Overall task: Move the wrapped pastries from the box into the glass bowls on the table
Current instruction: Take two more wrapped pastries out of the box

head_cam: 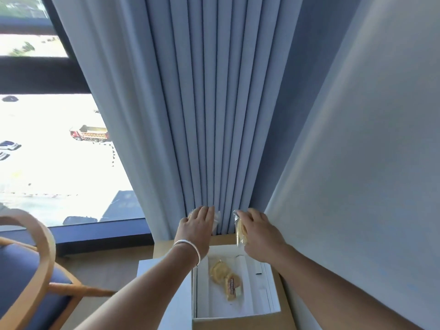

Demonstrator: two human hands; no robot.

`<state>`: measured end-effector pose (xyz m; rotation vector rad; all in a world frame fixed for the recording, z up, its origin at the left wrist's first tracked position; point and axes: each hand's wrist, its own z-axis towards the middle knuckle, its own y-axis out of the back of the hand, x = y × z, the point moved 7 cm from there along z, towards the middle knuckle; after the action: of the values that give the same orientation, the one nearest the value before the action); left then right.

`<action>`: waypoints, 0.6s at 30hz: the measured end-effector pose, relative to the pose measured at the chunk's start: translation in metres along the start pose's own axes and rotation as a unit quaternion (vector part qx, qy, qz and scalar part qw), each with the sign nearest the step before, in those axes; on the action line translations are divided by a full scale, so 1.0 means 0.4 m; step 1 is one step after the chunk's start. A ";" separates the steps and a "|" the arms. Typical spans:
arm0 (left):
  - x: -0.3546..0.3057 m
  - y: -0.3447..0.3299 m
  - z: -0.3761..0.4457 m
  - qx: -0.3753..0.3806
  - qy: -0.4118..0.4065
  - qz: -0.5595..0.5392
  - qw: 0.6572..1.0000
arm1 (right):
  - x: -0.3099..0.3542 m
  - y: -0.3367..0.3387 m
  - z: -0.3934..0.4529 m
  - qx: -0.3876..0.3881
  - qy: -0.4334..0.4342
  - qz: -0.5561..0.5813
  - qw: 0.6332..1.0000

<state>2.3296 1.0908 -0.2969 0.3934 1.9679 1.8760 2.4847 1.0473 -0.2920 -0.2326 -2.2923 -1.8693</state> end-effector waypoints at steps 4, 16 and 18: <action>0.025 0.010 -0.007 -0.012 0.007 -0.003 1.000 | 0.009 0.003 0.010 -0.005 0.012 -0.005 1.000; 0.102 0.019 -0.081 -0.012 0.126 0.016 0.992 | 0.075 0.006 0.053 0.018 0.113 -0.015 0.993; 0.113 0.021 -0.092 -0.018 0.150 0.017 0.988 | 0.091 0.002 0.064 0.024 0.134 -0.020 0.991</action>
<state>2.2721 1.0793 -0.2914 0.1385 2.1235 2.0903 2.4487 1.0728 -0.2877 0.0669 -2.1705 -1.7390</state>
